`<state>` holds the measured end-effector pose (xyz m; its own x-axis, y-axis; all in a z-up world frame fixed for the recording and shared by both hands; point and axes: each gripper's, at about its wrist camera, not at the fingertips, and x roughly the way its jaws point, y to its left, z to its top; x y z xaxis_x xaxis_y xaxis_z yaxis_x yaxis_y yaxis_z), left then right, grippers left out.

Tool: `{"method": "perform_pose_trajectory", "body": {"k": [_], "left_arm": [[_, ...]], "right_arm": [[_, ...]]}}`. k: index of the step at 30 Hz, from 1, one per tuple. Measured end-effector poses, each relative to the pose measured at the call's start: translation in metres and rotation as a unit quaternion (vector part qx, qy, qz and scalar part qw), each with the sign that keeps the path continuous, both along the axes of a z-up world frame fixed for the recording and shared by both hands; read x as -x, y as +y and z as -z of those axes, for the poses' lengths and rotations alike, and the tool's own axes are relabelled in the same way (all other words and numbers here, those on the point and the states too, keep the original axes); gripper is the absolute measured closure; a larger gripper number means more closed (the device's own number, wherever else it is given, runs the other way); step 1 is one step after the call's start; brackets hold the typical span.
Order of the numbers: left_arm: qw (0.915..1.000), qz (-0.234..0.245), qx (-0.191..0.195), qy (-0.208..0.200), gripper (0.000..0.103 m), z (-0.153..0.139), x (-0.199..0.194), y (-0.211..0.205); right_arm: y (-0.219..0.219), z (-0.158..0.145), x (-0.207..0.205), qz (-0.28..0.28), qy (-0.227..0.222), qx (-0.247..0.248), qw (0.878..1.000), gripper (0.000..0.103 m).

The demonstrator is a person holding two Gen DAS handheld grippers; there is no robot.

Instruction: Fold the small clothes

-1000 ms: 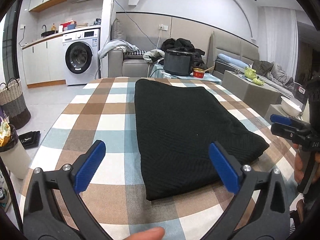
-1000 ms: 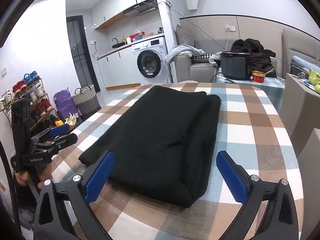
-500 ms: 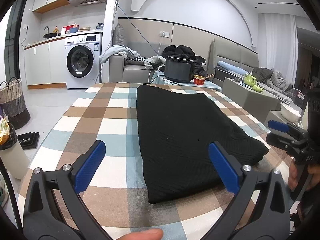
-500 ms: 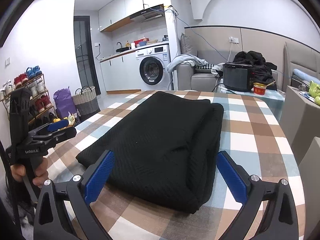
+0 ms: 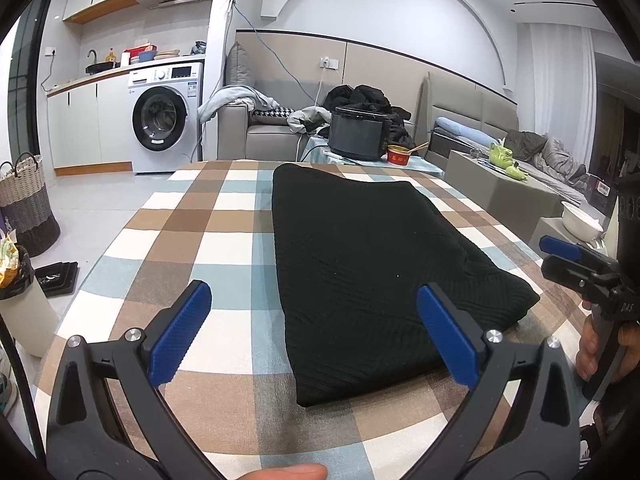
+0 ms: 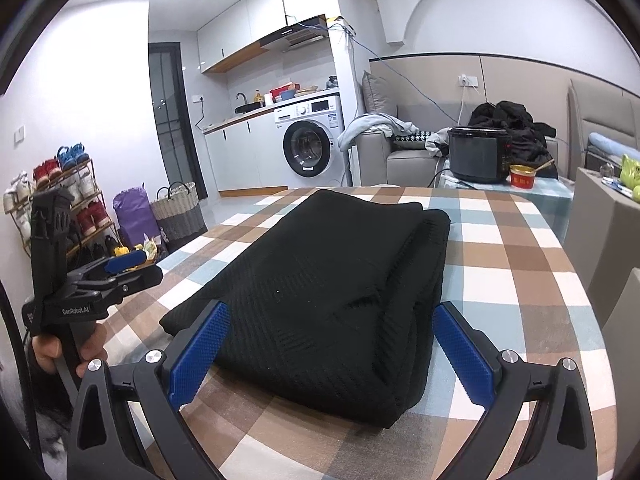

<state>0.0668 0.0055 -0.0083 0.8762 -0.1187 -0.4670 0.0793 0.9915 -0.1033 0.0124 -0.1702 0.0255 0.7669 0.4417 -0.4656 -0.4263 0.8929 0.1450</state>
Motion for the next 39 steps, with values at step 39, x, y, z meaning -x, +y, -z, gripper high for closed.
{"method": "perform_pose_trajectory", "body": {"k": [39], "left_arm": [[1.0000,-0.001,0.000,0.002,0.001,0.0019,-0.0030,-0.0007]], "right_arm": [[-0.0006,-0.0009,0.0008,0.000,-0.001,0.002,1.000,0.000]]}}
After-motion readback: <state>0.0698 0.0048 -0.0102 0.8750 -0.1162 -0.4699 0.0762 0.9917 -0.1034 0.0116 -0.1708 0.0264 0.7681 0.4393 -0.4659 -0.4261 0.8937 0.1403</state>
